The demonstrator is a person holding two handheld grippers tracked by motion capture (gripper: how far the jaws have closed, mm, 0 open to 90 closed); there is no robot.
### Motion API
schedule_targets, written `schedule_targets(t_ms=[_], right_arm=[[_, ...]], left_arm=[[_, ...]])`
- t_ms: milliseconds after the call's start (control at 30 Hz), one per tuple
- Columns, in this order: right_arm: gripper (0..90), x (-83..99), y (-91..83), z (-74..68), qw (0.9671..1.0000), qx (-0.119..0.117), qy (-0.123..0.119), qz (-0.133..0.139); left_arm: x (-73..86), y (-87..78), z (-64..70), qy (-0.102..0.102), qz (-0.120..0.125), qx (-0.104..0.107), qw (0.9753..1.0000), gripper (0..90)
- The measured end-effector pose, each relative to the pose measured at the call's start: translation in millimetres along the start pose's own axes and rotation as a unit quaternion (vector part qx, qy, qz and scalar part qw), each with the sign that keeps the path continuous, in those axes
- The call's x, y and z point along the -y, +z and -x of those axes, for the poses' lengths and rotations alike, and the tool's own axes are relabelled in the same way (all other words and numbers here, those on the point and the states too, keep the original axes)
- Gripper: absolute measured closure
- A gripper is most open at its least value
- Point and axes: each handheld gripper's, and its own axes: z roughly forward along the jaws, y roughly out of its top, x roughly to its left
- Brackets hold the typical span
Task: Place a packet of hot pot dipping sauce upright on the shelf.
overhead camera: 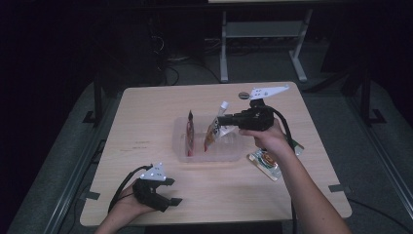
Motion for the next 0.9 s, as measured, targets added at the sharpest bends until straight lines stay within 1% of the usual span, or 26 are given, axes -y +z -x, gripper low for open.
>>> schedule_targets(t_ms=[100,133,267,433,500,767,833,900], right_arm=[[90.0,-2.6,4.9,6.5,1.0000,0.002,0.000,-0.005],[90.0,-3.1,6.4,8.2,0.9999,0.001,0.005,-0.009],[90.0,-4.9,13.5,15.5,0.9997,0.008,0.000,-0.025],[90.0,-6.1,20.9,22.6,0.9993,0.008,0.004,-0.037],[90.0,-5.7,24.0,24.3,0.9988,0.011,0.004,-0.047],[90.0,0.3,39.6,32.1,0.9973,0.021,0.008,-0.069],[90.0,2.1,43.7,34.1,0.9969,0.027,0.013,-0.073],[90.0,3.8,47.2,36.6,0.9968,0.027,0.016,-0.073]], left_arm=[[0.1,-0.1,0.2,0.000,0.000,0.000,1.0000,23.2],[0.2,-0.3,0.1,0.002,0.000,0.000,1.0000,23.1],[0.6,-0.3,0.2,0.000,-0.003,0.000,1.0000,23.1],[1.0,-0.1,-0.1,0.000,-0.001,0.001,1.0000,23.0],[1.0,-0.1,0.2,0.000,-0.001,0.001,1.0000,23.0],[0.8,0.3,1.0,0.000,0.001,0.003,1.0000,23.0],[1.0,0.3,1.0,0.000,0.001,0.003,1.0000,23.0],[1.1,0.3,0.9,-0.001,0.002,0.003,1.0000,23.0]])
